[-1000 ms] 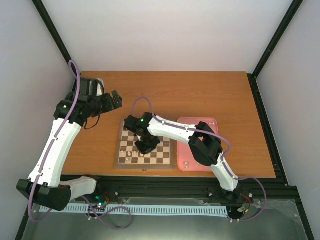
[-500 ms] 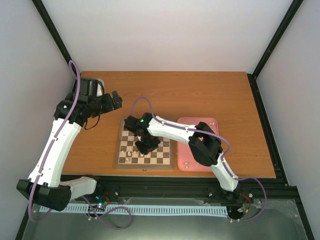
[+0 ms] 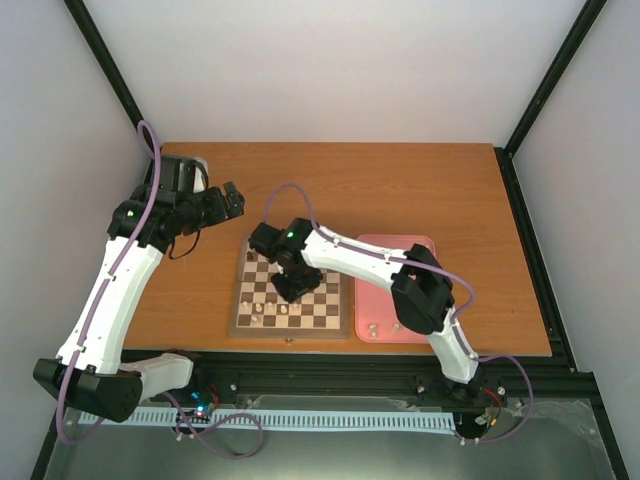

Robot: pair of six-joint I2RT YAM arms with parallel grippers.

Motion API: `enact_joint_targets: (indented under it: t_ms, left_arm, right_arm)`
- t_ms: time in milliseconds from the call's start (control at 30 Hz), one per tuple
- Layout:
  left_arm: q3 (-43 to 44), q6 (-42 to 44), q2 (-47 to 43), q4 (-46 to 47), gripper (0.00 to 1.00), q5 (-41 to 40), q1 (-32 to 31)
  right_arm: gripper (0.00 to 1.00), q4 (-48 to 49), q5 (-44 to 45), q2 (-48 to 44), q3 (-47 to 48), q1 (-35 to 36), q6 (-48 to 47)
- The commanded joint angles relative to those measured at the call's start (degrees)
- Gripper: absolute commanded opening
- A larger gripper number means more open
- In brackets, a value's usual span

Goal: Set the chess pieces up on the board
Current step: Place the chess piece on the chessboard, then pick up the chess piece from the storage box.

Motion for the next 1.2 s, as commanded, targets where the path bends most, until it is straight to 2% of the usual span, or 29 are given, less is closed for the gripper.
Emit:
enact_joint_targets:
  t_ms: [0,167,367,533,833,1167]
  left_arm:
    - [0.74,0.7,0.04,0.31,1.0,0.25,0.36]
    - [1.04,1.01,0.39,0.34,1.0,0.4,0.41]
    - [0.69,1.03,1.1,0.73,1.0,1.83,0.39]
    - [-0.05,0.71,1.28,1.17,1.0,2.55,0.37]
    - [-0.99,0.66,1.05,1.44,1.0,3.1,0.33]
    - [-1.74,0.55,1.57,1.59,1.0,3.01,0.33]
  right_arm:
    - [0.39,-0.18,3.46,-6.99,-0.38,-2.19,2.28]
    - [0.4,2.02,6.33,-15.52,-11.03,-7.78,4.91]
    - [0.4,4.29,7.79,-26.15,-27.35,-19.17,5.03]
    - [0.41,4.87,10.74,-30.42,-36.18,-27.3,3.9]
    - [0.41,8.84,10.06,-34.15,-47.24,-35.21,4.41]
    - [0.41,11.62,9.94,-34.2,-51.88,-39.91,2.56]
